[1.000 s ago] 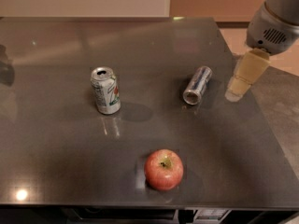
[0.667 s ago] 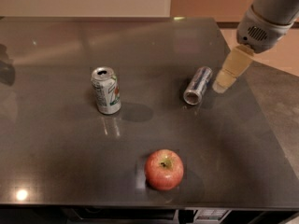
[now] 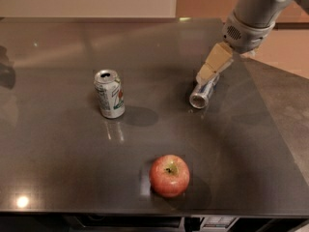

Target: Pick redbull can

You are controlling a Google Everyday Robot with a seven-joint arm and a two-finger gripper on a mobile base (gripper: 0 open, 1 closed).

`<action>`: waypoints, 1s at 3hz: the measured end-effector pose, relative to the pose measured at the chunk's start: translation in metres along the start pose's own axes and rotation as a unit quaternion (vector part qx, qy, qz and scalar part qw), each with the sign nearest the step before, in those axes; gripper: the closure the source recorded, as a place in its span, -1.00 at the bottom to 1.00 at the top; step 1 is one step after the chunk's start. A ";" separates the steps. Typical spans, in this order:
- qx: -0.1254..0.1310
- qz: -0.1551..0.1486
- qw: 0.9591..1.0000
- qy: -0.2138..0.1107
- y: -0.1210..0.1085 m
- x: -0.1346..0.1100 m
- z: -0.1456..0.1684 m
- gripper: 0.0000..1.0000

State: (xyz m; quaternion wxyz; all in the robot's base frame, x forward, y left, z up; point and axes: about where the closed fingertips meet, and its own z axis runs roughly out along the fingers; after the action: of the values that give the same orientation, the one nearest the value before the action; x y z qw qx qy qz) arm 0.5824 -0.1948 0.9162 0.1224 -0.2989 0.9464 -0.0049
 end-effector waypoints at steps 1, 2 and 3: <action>-0.002 0.087 0.996 0.011 -0.001 -0.007 0.017 -1.00; -0.007 0.157 0.987 0.025 -0.004 -0.012 0.036 -1.00; -0.021 0.199 0.979 0.043 -0.003 -0.014 0.058 -1.00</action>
Offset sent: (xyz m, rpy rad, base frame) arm 0.0290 0.0056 -0.0532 0.0851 0.1320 -0.4855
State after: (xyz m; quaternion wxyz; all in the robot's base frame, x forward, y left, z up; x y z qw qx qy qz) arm 0.6092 -0.1853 0.8631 0.0738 -0.1063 0.9912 0.0262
